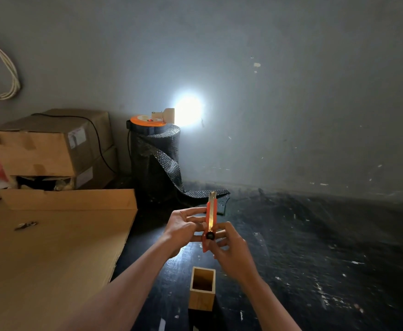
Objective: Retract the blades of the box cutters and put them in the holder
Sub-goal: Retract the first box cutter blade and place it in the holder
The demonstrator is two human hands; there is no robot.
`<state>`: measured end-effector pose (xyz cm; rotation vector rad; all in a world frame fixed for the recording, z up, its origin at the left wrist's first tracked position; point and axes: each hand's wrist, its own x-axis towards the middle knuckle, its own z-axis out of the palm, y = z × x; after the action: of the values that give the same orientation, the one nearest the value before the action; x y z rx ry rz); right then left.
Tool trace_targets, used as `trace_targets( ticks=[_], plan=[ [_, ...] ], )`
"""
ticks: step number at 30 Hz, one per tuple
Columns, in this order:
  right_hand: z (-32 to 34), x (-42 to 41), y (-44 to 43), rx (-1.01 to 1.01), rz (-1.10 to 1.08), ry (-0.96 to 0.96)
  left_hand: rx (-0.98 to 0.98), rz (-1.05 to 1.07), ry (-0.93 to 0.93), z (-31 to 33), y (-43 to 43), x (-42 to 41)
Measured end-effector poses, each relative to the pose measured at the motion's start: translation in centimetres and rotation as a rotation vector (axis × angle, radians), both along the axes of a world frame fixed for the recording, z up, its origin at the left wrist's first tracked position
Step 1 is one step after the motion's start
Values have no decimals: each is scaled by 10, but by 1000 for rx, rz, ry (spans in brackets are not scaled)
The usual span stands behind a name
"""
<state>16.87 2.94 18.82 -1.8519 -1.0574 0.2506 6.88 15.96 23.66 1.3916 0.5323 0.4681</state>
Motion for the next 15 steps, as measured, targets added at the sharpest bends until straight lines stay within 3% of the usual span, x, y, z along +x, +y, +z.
trace_targets(
  ticks=[15],
  plan=[
    [-11,4,10,-10,17,-3,6,3,-4,-23,10,2]
  ],
)
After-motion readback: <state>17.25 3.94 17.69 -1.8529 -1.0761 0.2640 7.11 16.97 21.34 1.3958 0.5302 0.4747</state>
